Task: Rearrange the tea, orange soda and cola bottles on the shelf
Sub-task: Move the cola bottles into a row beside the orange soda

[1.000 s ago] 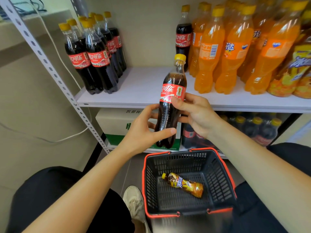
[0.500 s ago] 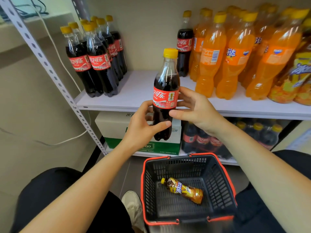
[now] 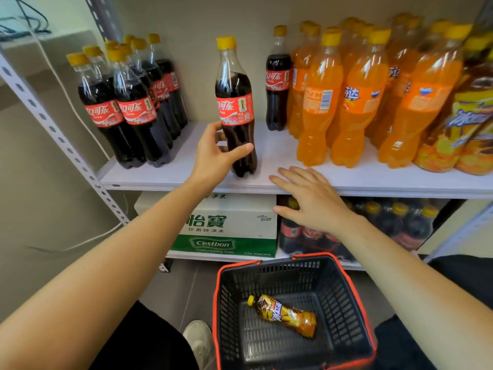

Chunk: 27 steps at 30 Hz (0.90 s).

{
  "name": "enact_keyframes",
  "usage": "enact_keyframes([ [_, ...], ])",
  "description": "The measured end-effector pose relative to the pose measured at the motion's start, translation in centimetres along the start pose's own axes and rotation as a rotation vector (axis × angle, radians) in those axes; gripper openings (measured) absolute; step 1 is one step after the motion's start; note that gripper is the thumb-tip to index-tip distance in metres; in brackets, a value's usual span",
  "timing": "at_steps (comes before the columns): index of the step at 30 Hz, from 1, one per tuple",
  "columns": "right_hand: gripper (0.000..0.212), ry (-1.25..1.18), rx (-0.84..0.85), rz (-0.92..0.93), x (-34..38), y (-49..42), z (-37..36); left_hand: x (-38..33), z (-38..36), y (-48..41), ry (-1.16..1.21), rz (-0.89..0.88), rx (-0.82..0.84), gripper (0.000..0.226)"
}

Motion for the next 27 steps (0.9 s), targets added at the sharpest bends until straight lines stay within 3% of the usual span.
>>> enact_keyframes([
  [10,0.080,0.023,-0.004,0.023,-0.4,0.3,-0.7,3.4,-6.7,-8.3,0.022,0.001,0.016,0.066],
  [20,0.083,0.017,-0.010,0.048,-0.4,0.3,-0.7,4.4,-10.6,-12.0,-0.099,-0.071,0.104,0.070],
  [27,0.082,0.002,-0.025,0.033,-0.3,0.2,-0.5,4.7,-10.1,-11.5,-0.202,0.043,0.240,0.072],
])
Point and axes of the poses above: each hand's wrist, its own y-axis away from the middle knuckle, its own z-axis out of the back of the hand, x = y × z, the point moved 6 cm from there along -y, towards the middle knuckle, and after that the axes turned 7 degrees about -z, right-handed, at the moved point
